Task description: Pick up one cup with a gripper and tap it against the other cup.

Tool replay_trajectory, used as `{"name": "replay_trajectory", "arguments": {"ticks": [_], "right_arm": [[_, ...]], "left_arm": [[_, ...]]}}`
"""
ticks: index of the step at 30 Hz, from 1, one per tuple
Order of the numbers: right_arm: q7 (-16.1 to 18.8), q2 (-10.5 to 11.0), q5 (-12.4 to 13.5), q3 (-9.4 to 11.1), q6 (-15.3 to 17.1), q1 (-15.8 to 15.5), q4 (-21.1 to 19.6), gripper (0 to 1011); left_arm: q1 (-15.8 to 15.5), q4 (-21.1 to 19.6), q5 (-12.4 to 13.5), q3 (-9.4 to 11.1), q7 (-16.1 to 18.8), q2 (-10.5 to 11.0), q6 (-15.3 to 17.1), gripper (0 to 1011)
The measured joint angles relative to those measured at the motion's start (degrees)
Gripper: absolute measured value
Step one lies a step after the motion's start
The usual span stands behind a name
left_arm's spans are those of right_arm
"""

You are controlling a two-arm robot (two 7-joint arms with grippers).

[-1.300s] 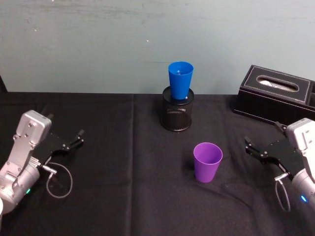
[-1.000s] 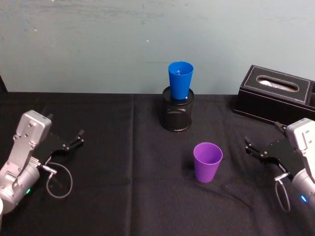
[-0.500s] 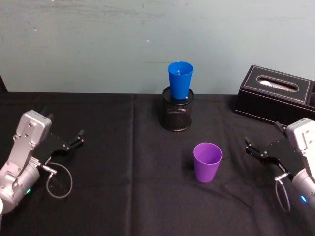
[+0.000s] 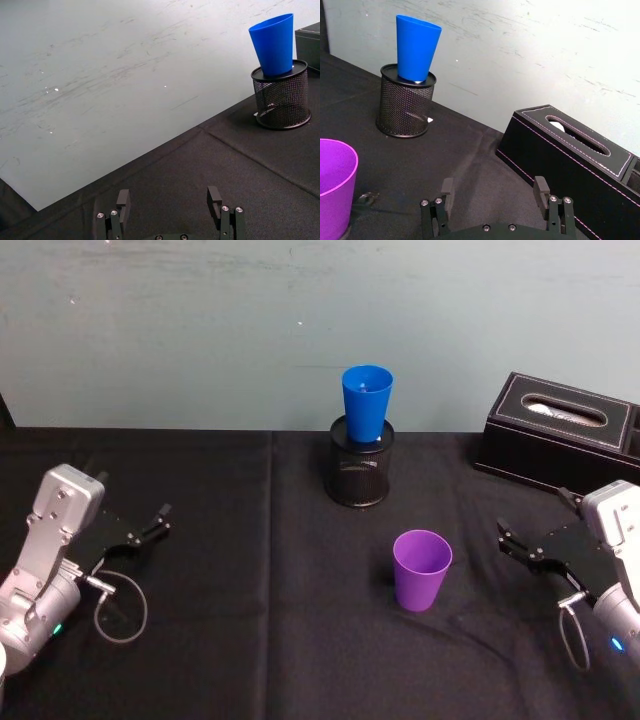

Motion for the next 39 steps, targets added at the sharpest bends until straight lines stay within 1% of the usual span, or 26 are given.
{"name": "replay_trajectory", "arguments": {"ticks": [17,22,27,34,39], "right_arm": [[0.1,0.0,0.0,0.2,0.0,-0.1,-0.1,1003],[1.3,0.0,-0.1,0.8,-0.1,-1.4,-1.5,1003],[1.8,0.0,-1.0,1.2,-0.4,-2.8,-2.2,1003],[2.4,-0.2,-1.0,2.3,-0.7,-4.2,-3.2,1003],[3.8,-0.2,-0.6,3.0,-1.2,-5.6,-4.3,1003]], "left_arm": [[0.0,0.0,0.0,0.0,0.0,0.0,0.0,1012],[0.0,0.0,0.0,0.0,0.0,0.0,0.0,1012],[0.0,0.0,0.0,0.0,0.0,0.0,0.0,1011],[0.0,0.0,0.0,0.0,0.0,0.0,0.0,1011],[0.0,0.0,0.0,0.0,0.0,0.0,0.0,1011]]}}
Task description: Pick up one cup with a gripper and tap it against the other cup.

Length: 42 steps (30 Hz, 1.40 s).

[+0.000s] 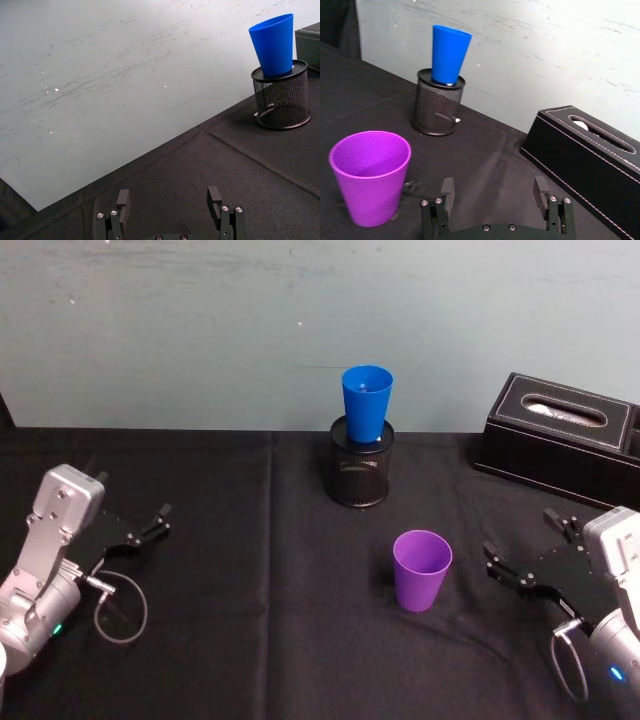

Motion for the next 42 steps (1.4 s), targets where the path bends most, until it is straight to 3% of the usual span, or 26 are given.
{"name": "replay_trajectory", "arguments": {"ticks": [23,42], "right_arm": [[6.6,-0.6,2.8,2.3,-1.6,-5.9,-3.2,1003],[11.5,-3.8,3.4,2.6,-3.9,-7.2,-3.0,1003]], "left_arm": [[0.0,0.0,0.0,0.0,0.0,0.0,0.0,1011],[0.0,0.0,0.0,0.0,0.0,0.0,0.0,1011]]}}
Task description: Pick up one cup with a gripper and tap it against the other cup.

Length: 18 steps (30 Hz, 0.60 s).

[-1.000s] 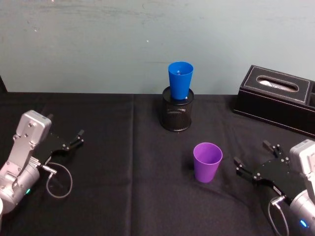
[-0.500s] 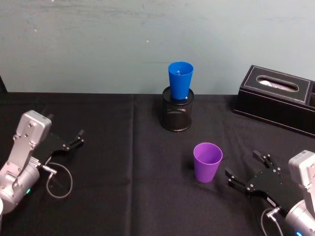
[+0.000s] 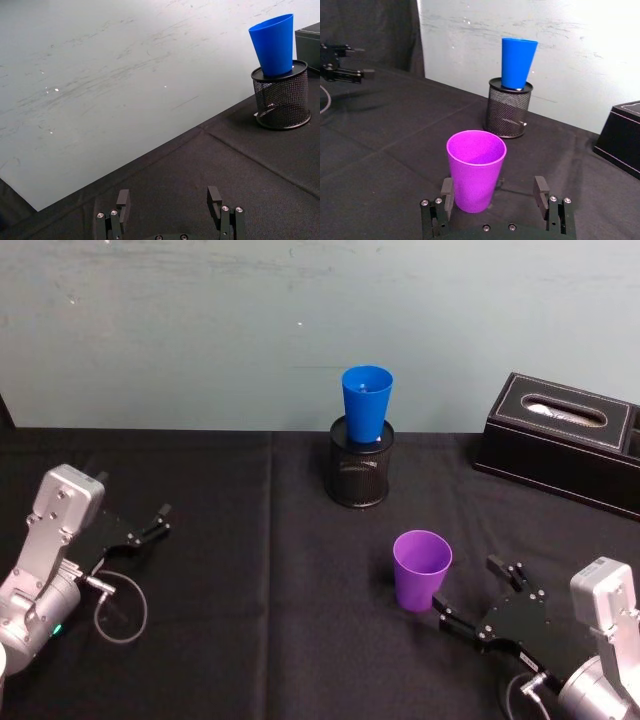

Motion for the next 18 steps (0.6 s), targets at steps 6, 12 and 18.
{"name": "replay_trajectory", "arguments": {"ticks": [6,12,18], "right_arm": [[1.3,-1.3,0.2,0.2,-0.9,-0.1,0.6,1003],[2.5,-3.0,1.2,0.9,-1.1,0.2,1.7,1003],[3.3,-4.2,1.9,1.6,-1.0,0.5,2.5,1003]], "left_arm": [[0.0,0.0,0.0,0.0,0.0,0.0,0.0,1011],[0.0,0.0,0.0,0.0,0.0,0.0,0.0,1011],[0.0,0.0,0.0,0.0,0.0,0.0,0.0,1011]]}}
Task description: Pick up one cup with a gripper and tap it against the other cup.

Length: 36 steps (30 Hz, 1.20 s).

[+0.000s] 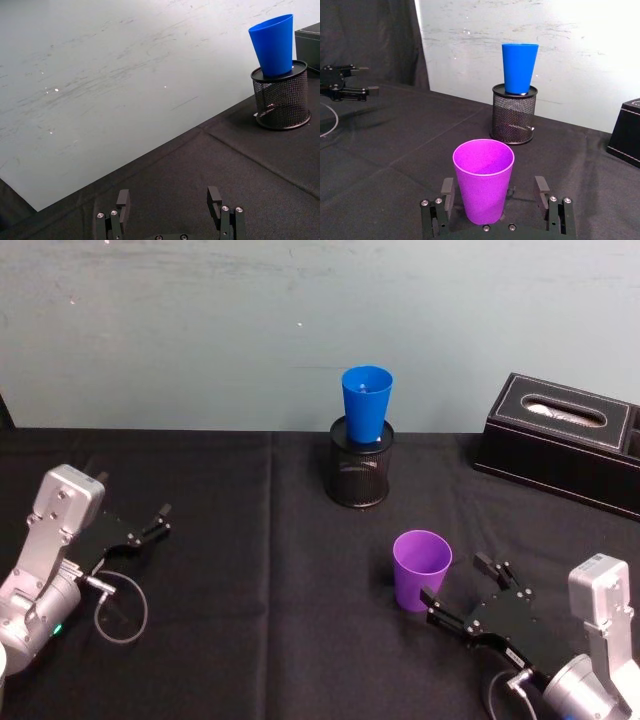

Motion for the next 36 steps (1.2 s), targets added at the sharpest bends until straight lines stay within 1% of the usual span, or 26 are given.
{"name": "replay_trajectory", "arguments": {"ticks": [6,26,36], "right_arm": [[1.1,-1.1,0.0,0.4,0.2,0.6,1.1,1003],[4.2,-4.0,-2.7,1.3,-0.2,2.6,4.7,1003],[4.2,-4.0,-2.7,1.3,-0.2,2.6,4.7,1003]], "left_arm": [[0.0,0.0,0.0,0.0,0.0,0.0,0.0,1012],[0.0,0.0,0.0,0.0,0.0,0.0,0.0,1011],[0.0,0.0,0.0,0.0,0.0,0.0,0.0,1012]]}}
